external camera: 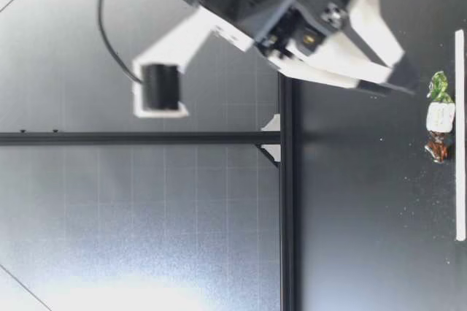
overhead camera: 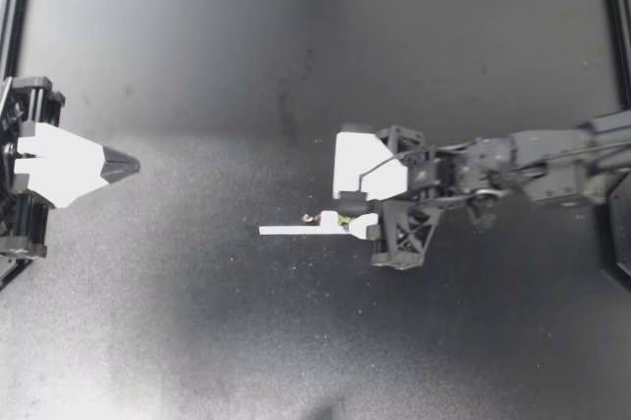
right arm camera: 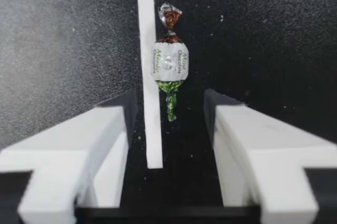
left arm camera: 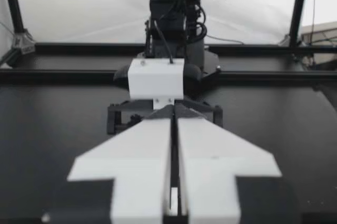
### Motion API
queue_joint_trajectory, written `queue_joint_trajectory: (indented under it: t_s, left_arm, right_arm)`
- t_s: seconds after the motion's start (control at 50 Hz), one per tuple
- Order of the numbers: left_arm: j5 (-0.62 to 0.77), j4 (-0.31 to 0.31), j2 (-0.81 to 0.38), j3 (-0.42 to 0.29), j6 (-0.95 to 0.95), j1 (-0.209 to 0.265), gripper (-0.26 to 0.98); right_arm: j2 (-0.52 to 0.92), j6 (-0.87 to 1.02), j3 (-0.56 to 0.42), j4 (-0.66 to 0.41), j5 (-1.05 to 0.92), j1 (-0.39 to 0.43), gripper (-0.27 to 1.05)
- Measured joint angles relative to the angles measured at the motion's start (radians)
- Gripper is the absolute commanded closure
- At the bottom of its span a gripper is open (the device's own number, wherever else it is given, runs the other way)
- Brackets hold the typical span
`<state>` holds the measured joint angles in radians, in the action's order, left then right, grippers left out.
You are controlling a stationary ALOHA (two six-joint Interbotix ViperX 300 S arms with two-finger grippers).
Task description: Pick up the candy and unwrap it.
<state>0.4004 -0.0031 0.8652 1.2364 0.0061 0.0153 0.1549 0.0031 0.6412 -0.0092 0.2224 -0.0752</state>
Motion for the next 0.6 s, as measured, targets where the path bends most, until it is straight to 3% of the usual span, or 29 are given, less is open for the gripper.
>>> queue_joint_trajectory:
  t_s: [0.6]
  left_arm:
    - [0.000, 0.000, 0.000, 0.003, -0.002, 0.000, 0.84]
  right_arm:
    - [0.078, 0.008, -0.025, 0.002, 0.028, 0.000, 0.45]
